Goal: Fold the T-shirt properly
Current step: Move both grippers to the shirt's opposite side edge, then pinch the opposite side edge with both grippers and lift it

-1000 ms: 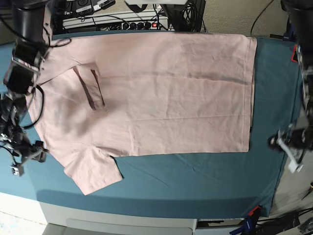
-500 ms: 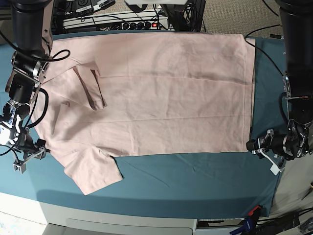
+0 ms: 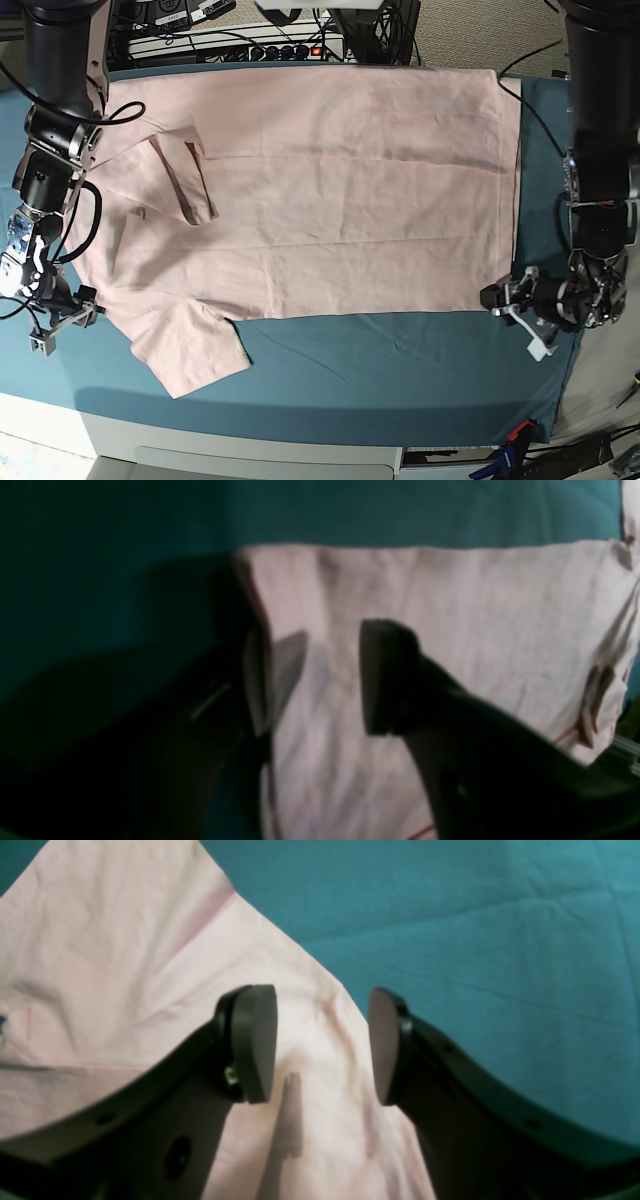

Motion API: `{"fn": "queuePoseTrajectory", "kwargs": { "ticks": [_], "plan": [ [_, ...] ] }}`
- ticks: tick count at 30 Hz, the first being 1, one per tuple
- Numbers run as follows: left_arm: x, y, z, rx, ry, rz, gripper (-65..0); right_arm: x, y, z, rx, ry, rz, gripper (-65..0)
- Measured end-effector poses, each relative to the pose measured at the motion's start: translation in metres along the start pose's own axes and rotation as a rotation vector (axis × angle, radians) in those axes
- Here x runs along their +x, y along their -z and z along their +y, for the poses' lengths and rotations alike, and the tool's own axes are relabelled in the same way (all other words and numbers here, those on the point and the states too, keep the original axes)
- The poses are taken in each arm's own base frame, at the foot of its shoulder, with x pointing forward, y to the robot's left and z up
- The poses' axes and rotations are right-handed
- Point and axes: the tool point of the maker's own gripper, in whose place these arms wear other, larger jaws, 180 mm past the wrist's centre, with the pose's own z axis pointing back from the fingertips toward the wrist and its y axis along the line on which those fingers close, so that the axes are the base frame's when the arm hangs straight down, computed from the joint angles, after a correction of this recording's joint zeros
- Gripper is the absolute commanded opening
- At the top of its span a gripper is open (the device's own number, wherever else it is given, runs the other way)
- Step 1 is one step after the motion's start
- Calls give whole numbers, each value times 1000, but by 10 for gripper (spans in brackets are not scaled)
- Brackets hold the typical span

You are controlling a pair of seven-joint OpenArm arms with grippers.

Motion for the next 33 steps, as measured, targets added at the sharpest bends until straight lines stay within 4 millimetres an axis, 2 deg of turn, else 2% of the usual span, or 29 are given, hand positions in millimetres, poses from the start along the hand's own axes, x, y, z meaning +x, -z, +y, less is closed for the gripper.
{"fn": "queuePoseTrajectory", "kwargs": {
  "ticks": [1,3,6,9,13,15,17,21,23,33],
  "plan": [
    [-1,3,-4,-8,2,3,-501,0,0,0,1,0,1,-356],
    [-3,9,-9,-17,7,11,-650,0,0,0,1,0,0,-356],
    [-3,8,-9,-19,8,8,-650,5,0,-3,-18,-18,-29,-356],
    [-2,5,-6,-13,6,7,-650,18,-2,-18,-99,-42,-96,-354],
    [-1,-1,-4,-19,30,10,-650,20,-8,-38,-147,-39,-102,-354],
    [5,-6,-7,-33,25,6,-650,14,-7,-49,-168,-13,-96,-354],
    [10,-11,-10,-41,28,12,-650,-1,-1,-52,-165,8,-64,-354],
    [22,-15,-20,-65,30,-16,-650,-41,16,-47,-130,69,17,-354],
    [21,-15,-19,-63,31,-14,-650,-53,21,-42,-116,89,37,-354],
    [20,-14,-20,-71,45,-11,-650,-48,32,-8,-23,107,-1,-354]
  ]
}}
